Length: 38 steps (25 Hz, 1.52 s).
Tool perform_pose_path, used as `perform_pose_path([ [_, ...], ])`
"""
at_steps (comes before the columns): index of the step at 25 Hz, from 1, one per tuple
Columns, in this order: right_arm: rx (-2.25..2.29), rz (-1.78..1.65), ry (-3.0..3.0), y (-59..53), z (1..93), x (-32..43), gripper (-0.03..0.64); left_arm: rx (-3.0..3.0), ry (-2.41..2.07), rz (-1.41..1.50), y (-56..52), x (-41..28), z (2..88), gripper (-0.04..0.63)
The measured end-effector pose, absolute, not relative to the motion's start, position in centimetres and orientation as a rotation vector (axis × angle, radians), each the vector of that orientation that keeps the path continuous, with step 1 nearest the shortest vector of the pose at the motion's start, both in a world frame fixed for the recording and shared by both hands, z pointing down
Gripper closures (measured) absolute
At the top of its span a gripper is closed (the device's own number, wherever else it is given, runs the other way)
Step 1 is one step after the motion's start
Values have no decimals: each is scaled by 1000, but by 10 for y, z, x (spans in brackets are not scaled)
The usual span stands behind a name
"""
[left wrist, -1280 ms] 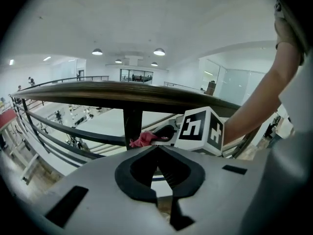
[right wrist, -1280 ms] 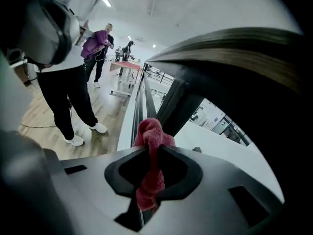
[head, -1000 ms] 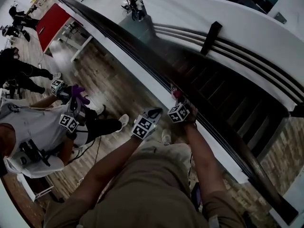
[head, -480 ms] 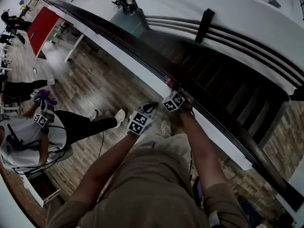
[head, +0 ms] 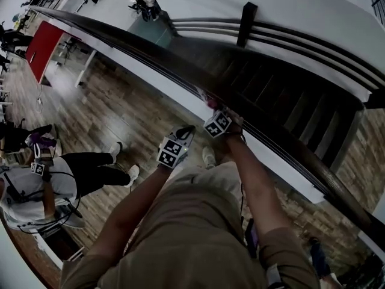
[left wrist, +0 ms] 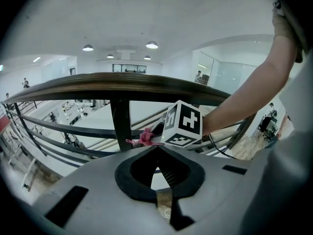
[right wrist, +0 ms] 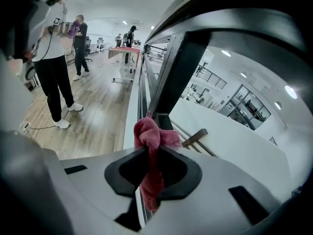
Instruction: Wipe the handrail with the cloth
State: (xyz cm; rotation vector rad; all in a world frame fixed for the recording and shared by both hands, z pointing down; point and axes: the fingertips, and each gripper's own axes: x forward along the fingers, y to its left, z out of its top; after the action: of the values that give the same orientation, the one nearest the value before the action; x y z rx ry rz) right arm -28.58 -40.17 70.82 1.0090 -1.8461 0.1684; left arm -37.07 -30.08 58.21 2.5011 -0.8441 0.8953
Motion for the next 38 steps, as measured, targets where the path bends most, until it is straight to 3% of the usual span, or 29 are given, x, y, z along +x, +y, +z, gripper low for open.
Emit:
perform_pose_path([
  [5, 912, 433, -1657, -323, 761, -224, 557, 2512, -826, 903, -279, -360, 576, 577],
  [14, 1168, -89, -1887, -348, 654, -247, 557, 2529, -733, 928, -250, -327, 573, 577],
  [17, 1184, -155, -1864, -390, 646, -278, 558, 2536, -755, 953, -273, -345, 564, 577],
  [38, 1162, 113, -1807, -377, 711, -202, 557, 2556, -709, 949, -294, -294, 599, 577],
])
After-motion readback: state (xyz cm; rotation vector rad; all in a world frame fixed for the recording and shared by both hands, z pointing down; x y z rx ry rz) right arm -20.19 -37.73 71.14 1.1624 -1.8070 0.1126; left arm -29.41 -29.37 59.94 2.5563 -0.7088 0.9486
